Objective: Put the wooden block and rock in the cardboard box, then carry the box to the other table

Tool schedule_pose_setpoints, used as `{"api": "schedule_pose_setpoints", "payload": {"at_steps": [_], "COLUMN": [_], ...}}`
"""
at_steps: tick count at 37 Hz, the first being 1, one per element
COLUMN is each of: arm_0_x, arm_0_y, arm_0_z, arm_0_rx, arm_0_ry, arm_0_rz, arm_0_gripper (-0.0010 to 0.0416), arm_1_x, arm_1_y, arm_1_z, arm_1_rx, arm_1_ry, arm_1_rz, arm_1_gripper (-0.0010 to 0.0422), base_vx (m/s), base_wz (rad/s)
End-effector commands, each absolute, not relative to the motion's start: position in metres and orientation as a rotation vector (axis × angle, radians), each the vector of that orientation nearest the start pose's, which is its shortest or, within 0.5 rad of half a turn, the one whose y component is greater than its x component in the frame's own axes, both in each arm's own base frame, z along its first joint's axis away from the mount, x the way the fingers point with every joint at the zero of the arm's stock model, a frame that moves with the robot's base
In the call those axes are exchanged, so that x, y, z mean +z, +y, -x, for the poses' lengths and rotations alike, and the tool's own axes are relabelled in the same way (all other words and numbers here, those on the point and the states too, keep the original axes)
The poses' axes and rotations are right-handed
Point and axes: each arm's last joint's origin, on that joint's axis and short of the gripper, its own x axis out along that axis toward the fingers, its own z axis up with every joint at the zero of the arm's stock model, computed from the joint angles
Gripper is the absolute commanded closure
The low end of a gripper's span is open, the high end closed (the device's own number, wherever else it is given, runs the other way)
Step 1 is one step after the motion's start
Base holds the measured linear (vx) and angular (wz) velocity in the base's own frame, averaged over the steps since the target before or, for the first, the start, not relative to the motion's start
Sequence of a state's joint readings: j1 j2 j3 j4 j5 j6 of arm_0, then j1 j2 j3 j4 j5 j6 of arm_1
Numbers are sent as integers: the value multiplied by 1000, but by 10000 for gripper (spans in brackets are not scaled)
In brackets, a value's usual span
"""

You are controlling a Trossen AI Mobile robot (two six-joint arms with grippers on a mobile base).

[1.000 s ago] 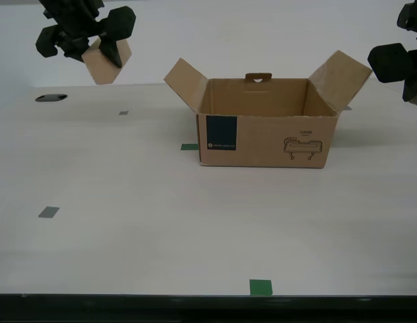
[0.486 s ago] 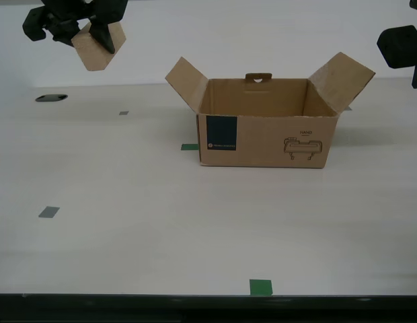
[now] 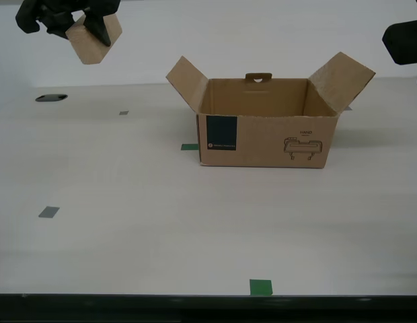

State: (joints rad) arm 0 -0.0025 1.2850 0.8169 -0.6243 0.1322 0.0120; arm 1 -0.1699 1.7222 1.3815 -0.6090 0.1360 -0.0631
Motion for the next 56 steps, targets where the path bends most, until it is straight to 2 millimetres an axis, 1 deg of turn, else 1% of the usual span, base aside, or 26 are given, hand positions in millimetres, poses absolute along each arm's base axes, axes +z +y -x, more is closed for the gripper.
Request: {"api": "schedule_pose_setpoints", "payload": {"at_steps": [1, 7, 11, 17, 24, 29, 32, 37, 41, 46, 50, 56], "arm_0_x": [220, 234, 250, 282, 321, 348, 363, 385, 400, 410, 409, 398], "arm_0_y": [-5, -6, -7, -7, -5, -5, -3, 1, 4, 7, 9, 13], "arm_0_z": [-232, -224, -221, -222, -223, -221, -218, -213, -211, -209, -209, -213], "arm_0_rx": [-135, -143, -146, -145, -84, -75, -26, 91, 183, 252, 283, 318], "arm_0_ry": [1071, 1029, 1028, 977, 897, 853, 827, 779, 730, 694, 692, 723], "arm_0_rz": [60, 52, 51, 47, 12, 7, -14, -65, -107, -124, -131, -138], "arm_0_gripper": [407, 407, 407, 407, 407, 407, 407, 407, 407, 407, 407, 407], "arm_1_x": [262, 268, 279, 298, 321, 334, 341, 349, 353, 354, 357, 363], "arm_1_y": [-65, -62, -57, -49, -46, -45, -45, -50, -55, -73, -93, -127], "arm_1_z": [-360, -356, -351, -339, -322, -311, -306, -299, -296, -293, -289, -280], "arm_1_rx": [-257, -256, -250, -236, -240, -247, -287, -410, -471, -530, -597, -703], "arm_1_ry": [963, 945, 913, 864, 807, 768, 747, 731, 719, 713, 693, 635], "arm_1_rz": [37, 34, 34, 41, 37, 41, 69, 155, 184, 166, 148, 152], "arm_1_gripper": [413, 413, 413, 413, 413, 413, 413, 413, 413, 413, 413, 413], "base_vx": [0, 0, 0, 0, 0, 0, 0, 0, 0, 0, 0, 0], "base_wz": [0, 0, 0, 0, 0, 0, 0, 0, 0, 0, 0, 0]}}
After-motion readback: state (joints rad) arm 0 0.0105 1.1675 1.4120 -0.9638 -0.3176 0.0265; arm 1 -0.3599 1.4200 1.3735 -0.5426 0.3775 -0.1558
